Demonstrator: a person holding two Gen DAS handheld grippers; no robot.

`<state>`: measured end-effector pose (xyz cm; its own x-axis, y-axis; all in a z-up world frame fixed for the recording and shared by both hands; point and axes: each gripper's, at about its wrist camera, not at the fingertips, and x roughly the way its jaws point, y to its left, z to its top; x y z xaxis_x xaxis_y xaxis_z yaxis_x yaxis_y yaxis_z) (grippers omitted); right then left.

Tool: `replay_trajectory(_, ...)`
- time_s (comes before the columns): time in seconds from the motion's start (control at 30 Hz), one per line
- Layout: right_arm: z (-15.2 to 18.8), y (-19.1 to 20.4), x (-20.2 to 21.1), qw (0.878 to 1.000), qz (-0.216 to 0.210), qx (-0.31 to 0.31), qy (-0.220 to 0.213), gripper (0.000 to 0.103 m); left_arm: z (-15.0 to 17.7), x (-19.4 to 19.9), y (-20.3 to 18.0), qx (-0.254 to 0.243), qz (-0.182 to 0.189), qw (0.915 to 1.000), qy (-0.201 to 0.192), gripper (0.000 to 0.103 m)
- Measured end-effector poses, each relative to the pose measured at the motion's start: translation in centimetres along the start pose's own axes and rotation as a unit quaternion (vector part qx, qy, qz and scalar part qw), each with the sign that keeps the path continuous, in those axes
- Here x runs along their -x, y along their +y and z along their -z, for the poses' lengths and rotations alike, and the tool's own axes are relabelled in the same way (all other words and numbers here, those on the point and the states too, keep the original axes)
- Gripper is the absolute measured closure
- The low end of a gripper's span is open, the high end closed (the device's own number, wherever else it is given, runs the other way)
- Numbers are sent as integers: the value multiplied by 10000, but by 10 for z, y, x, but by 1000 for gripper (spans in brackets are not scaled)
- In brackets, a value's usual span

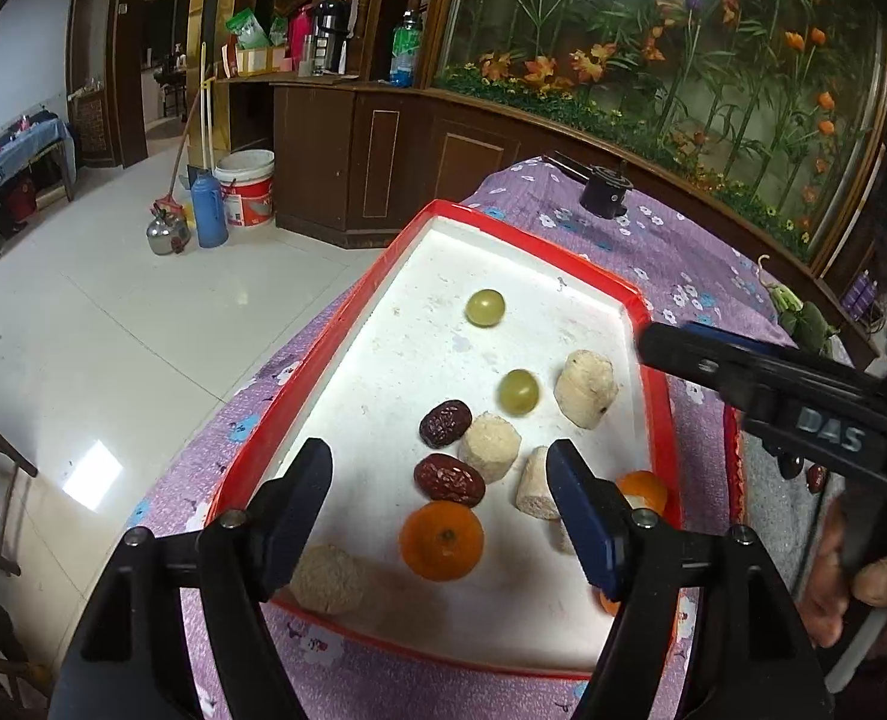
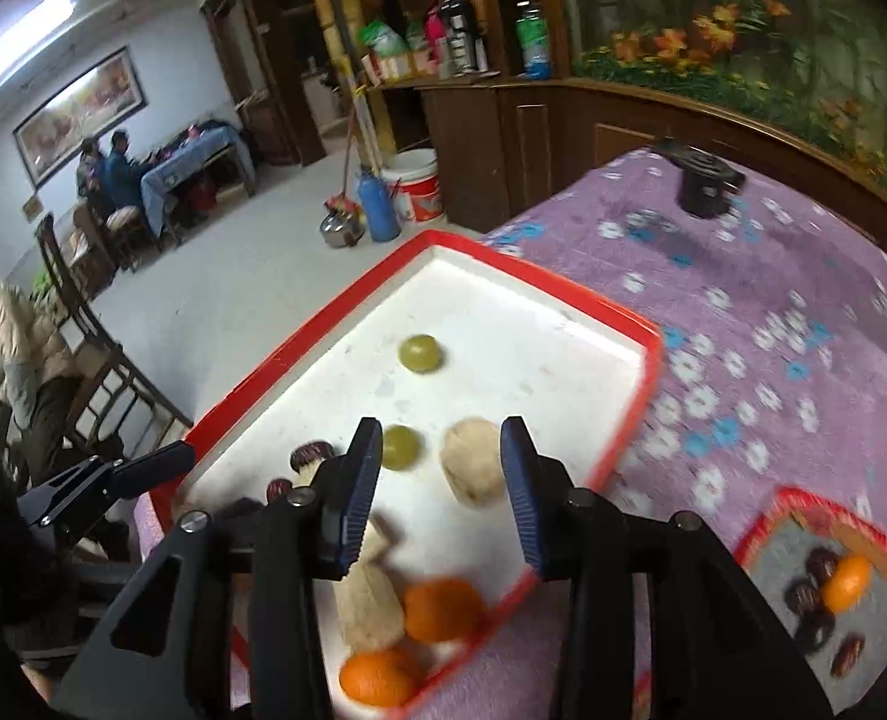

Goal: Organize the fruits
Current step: 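Release the grape into the tray with the right gripper while the left gripper releases the date there, then raise both grippers and swing them back over the felt mat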

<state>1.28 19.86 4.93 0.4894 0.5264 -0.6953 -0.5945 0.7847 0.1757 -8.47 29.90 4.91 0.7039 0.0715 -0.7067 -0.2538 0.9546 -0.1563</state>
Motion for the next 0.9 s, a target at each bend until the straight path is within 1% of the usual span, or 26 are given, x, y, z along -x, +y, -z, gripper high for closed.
replay_trajectory(0.03, 4, -4, 4, 10000, -21, -89, -21, 60, 1, 3, -3, -57, -68, 10000, -18, 23)
replay_trajectory(0.13, 23, -17, 22, 9994, 0, -348, -44, 60, 7, 11, -20, -308, -266, 9992, 10, 23)
replay_trajectory(0.17, 31, -24, 29, 9989, 20, -467, -61, 60, 10, 14, -27, -411, -271, 9988, 25, 23)
replay_trajectory(0.3, 56, -41, 57, 9960, 43, -861, -229, 60, 16, 25, -58, -787, -86, 9969, 47, 23)
replay_trajectory(0.5, 92, -67, 114, 9888, 165, -1339, -637, 58, 30, 56, -96, -1405, -425, 9888, -283, 23)
replay_trajectory(0.6, 104, -78, 138, 9854, 291, -1465, -819, 57, 33, 72, -110, -1575, -453, 9856, -427, 23)
replay_trajectory(0.77, 122, -98, 188, 9763, 449, -1695, -1272, 57, 38, 96, -131, -1777, -469, 9810, -626, 23)
replay_trajectory(0.9, 128, -117, 253, 9644, 791, -1744, -1821, 57, 40, 117, -146, -1965, -511, 9752, -884, 23)
